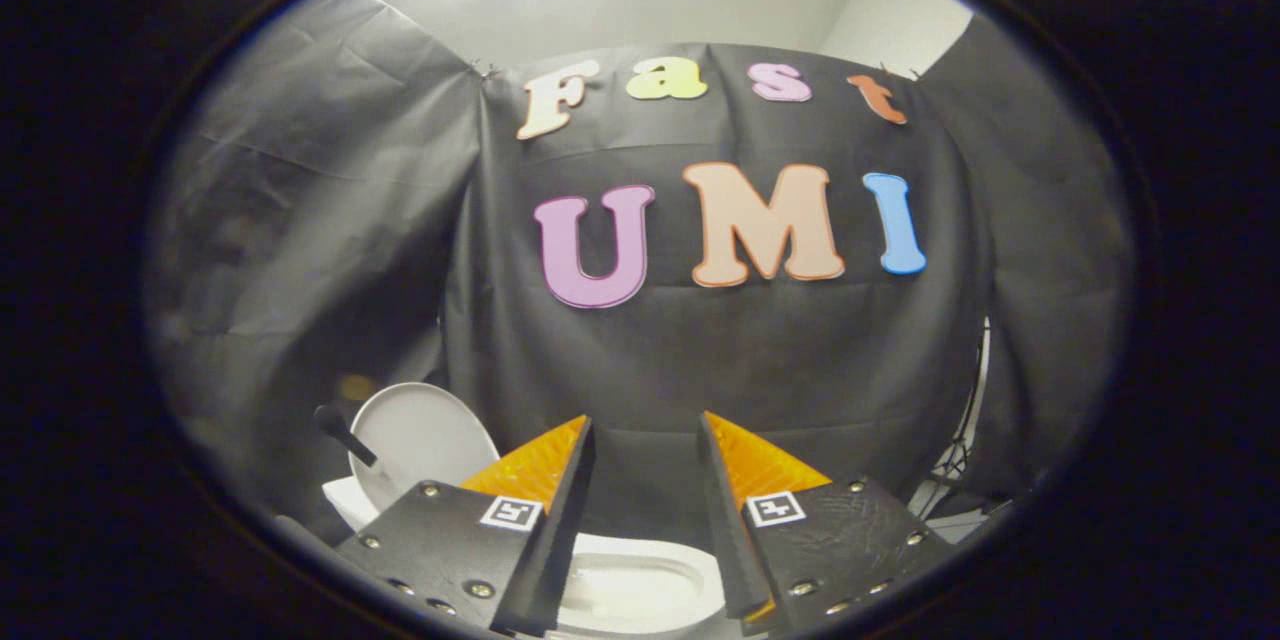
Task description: Open the toilet lid.
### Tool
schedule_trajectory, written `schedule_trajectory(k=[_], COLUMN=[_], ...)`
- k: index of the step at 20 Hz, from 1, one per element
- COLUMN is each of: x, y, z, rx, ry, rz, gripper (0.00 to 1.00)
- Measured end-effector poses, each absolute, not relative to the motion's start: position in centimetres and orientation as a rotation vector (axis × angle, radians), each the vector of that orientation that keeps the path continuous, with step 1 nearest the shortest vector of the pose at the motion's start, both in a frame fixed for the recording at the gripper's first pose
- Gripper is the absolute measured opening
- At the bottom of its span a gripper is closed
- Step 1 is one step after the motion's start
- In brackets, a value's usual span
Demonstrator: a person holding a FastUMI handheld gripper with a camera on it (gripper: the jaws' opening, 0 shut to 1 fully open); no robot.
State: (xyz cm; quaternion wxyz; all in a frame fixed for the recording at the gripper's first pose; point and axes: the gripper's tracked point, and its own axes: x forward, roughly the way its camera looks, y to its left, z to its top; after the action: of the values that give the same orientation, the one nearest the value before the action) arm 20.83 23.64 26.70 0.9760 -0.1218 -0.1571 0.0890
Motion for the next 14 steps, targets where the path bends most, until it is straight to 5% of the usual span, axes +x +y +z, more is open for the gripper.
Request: schedule_trajectory(k=[14], x=[16.3], y=[15.5], z=[21.1], rx=[-0.157], ry=[-0.237], rz=[0.216], gripper=[0.60])
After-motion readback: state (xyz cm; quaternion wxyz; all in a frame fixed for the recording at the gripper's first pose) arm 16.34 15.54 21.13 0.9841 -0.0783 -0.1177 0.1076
